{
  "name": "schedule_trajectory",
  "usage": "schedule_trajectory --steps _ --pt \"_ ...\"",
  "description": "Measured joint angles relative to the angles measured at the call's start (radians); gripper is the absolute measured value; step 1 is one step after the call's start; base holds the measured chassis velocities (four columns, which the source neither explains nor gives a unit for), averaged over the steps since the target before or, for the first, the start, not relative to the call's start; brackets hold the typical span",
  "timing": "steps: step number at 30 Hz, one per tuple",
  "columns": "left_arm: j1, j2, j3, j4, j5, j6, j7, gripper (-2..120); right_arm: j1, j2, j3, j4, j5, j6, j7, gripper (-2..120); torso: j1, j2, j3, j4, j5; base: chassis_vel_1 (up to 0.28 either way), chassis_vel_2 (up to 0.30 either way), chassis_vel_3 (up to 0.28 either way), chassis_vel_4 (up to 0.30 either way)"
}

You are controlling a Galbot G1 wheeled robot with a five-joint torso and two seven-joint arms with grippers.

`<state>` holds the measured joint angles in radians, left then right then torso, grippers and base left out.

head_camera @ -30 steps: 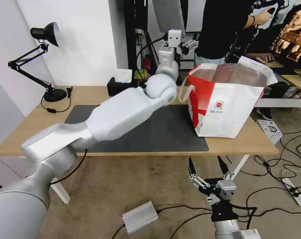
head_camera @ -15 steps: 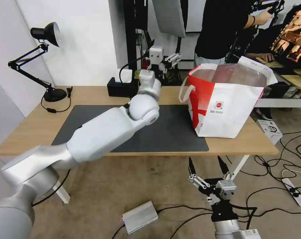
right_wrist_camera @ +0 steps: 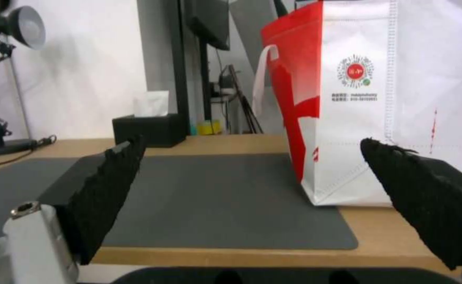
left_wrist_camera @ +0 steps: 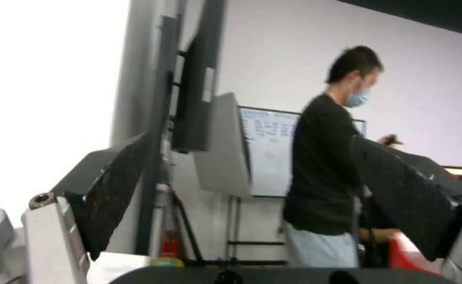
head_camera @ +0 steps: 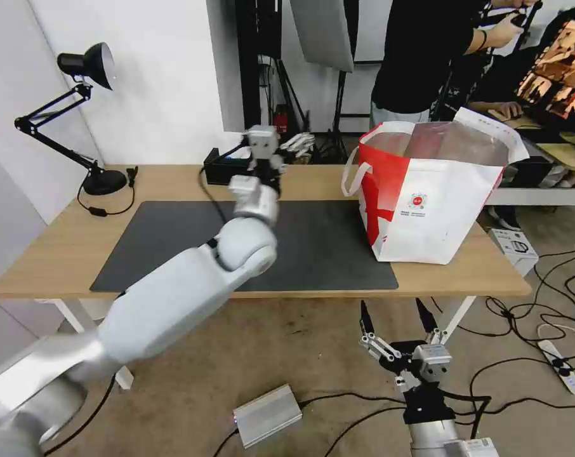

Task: Pick up the trash from the table and place it into the takeout bag.

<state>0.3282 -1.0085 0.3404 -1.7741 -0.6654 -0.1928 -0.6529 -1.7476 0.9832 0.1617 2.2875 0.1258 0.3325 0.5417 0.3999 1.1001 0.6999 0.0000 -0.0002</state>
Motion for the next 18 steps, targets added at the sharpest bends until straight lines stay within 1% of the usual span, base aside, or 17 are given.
schedule_trajectory --steps 1,2,6,7,10,11,15,16,18 --pt "0.012 0.022 -0.017 -0.011 -0.002 0.001 0.001 100 0.000 0.000 0.000 0.000 0.000 0.000 0.000 100 0.000 0.000 0.000 0.0002 0.0001 0.000 0.000 0.000 0.000" --pt "0.012 0.022 -0.017 -0.011 -0.002 0.001 0.001 100 0.000 0.000 0.000 0.000 0.000 0.000 0.000 100 0.000 0.000 0.000 0.0002 0.0001 0.000 0.000 0.000 0.000" --pt "0.064 0.079 -0.076 -0.059 -0.004 0.001 0.005 100 0.000 0.000 0.000 0.000 0.000 0.000 0.000 100 0.000 0.000 0.000 0.0000 0.0001 0.000 0.000 0.000 0.000" --pt "0.064 0.079 -0.076 -0.059 -0.004 0.001 0.005 100 0.000 0.000 0.000 0.000 0.000 0.000 0.000 100 0.000 0.000 0.000 0.0000 0.0001 0.000 0.000 0.000 0.000" --pt "0.133 0.104 -0.120 -0.102 0.014 0.002 0.012 100 0.000 0.000 0.000 0.000 0.000 0.000 0.000 100 0.000 0.000 0.000 -0.0001 0.0001 0.000 0.000 0.000 0.000" --pt "0.133 0.104 -0.120 -0.102 0.014 0.002 0.012 100 0.000 0.000 0.000 0.000 0.000 0.000 0.000 100 0.000 0.000 0.000 -0.0001 0.0001 0.000 0.000 0.000 0.000" --pt "0.240 0.118 -0.182 -0.147 0.044 0.001 0.036 100 0.000 0.000 0.000 0.000 0.000 0.000 0.000 100 0.000 0.000 0.000 -0.0001 0.0001 0.000 0.000 0.000 0.000" --pt "0.240 0.118 -0.182 -0.147 0.044 0.001 0.036 100 0.000 0.000 0.000 0.000 0.000 0.000 0.000 100 0.000 0.000 0.000 -0.0001 0.0001 0.000 0.000 0.000 0.000" --pt "0.299 0.122 -0.223 -0.172 0.066 0.000 0.051 100 0.000 0.000 0.000 0.000 0.000 0.000 0.000 100 0.000 0.000 0.000 0.0000 0.0002 0.000 0.000 0.000 0.000"
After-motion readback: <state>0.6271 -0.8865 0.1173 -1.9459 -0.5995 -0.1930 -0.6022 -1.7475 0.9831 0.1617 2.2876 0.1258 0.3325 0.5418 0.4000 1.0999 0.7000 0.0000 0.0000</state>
